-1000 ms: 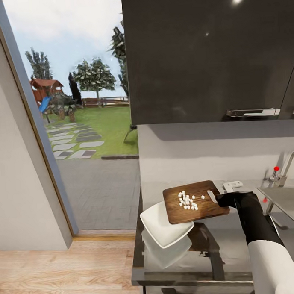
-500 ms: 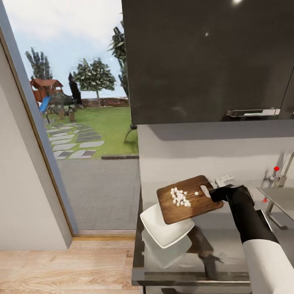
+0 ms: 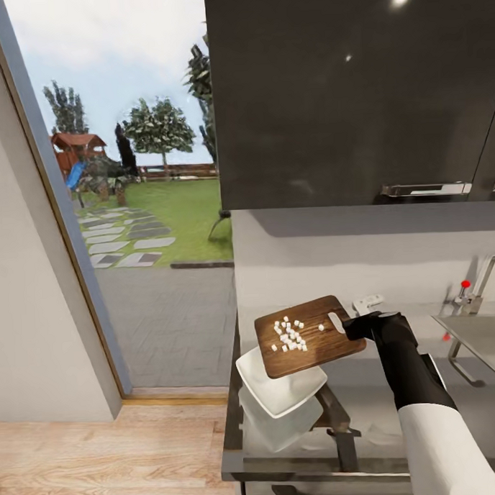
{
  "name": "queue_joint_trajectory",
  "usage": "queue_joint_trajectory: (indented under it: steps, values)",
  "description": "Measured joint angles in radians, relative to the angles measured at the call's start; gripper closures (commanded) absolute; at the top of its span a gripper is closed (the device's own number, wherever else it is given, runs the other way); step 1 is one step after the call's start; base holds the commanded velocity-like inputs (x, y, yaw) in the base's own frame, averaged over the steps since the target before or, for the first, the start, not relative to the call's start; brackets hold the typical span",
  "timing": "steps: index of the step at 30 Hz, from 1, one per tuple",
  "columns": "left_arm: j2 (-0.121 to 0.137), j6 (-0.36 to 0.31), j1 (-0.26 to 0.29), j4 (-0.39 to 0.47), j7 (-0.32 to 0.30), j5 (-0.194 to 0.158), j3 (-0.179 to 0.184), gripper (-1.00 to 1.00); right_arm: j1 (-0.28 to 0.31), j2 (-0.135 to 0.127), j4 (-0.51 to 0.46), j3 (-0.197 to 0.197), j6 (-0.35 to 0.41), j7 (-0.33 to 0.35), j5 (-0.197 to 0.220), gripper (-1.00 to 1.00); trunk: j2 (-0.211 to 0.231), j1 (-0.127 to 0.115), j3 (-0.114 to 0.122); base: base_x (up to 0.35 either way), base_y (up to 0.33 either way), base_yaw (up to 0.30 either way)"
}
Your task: In the kitchen, take the Vidalia onion out of the sink, dice it on the chopping board with the paring knife, put the diced onion into the bowl on the countertop, then place both the paring knife and the chopping board into the sink.
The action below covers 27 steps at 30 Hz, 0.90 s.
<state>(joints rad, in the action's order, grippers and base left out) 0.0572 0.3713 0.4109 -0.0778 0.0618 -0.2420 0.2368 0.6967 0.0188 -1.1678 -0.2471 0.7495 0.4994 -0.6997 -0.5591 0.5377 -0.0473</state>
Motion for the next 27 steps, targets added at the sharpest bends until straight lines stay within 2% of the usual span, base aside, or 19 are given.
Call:
queue_joint_trajectory:
  steps: [27]
  values:
    - [0.000,0.000,0.000,0.000,0.000,0.000,0.000,-1.00,0.000,-0.010,-0.003,0.001,0.002,-0.002,-0.013,1.00,0.000,0.000,0.000,0.000,0.000,0.000]
